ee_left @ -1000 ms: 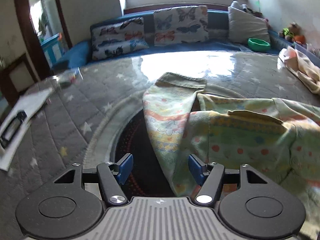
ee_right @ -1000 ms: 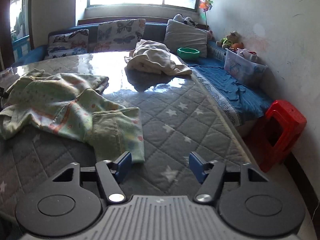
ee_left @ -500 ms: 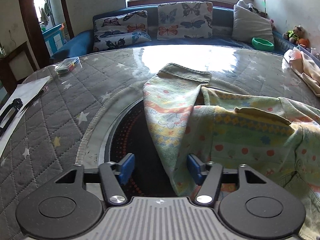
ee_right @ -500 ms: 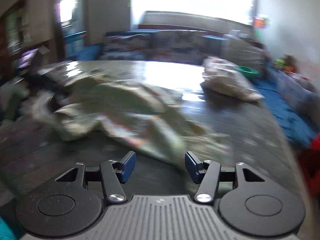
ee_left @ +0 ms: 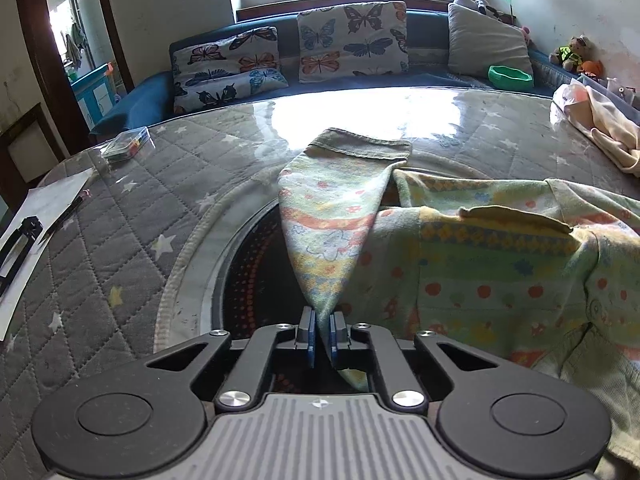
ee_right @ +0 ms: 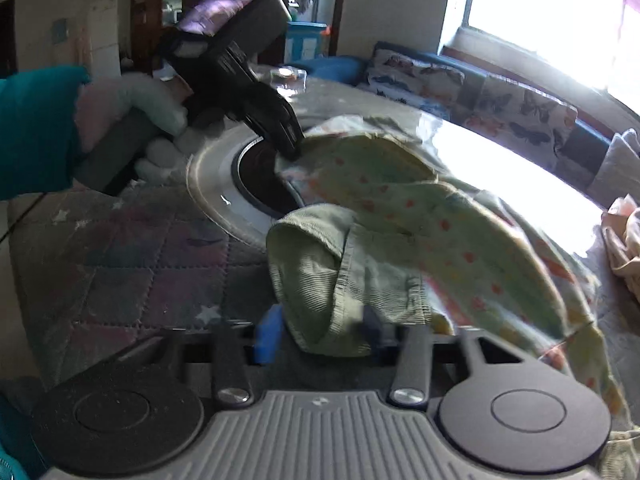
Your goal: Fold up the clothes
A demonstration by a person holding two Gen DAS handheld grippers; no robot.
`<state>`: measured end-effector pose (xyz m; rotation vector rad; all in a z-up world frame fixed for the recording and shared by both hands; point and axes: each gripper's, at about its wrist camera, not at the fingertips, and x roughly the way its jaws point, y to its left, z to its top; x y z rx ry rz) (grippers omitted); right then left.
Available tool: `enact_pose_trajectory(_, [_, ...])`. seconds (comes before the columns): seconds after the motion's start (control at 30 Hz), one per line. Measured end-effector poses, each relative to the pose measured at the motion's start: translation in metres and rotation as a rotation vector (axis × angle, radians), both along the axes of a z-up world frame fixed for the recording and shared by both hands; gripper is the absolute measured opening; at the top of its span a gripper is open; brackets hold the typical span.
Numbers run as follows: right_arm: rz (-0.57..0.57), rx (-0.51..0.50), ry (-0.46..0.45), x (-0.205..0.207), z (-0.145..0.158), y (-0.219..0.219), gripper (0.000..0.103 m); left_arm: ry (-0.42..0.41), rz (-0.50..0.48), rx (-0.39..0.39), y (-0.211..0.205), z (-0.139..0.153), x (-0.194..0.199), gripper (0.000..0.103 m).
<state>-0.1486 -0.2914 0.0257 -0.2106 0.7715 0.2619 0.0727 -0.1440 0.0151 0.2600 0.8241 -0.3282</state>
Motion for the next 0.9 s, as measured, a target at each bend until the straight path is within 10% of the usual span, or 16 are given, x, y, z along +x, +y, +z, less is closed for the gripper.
enact_pose_trajectory(0.43, [0.084,0.085,0.059,-0.046,0.028,-0.016,0.004,0.013,-0.042,-0.012,0.041,0.015,-0.055,0.005])
enact_pose_trajectory(0.9, [0.368,0.217,0.273,-0.104,0.05,-0.019,0.015,0.086,-0.102,0.01,0.119,0.018,-0.172,0.011])
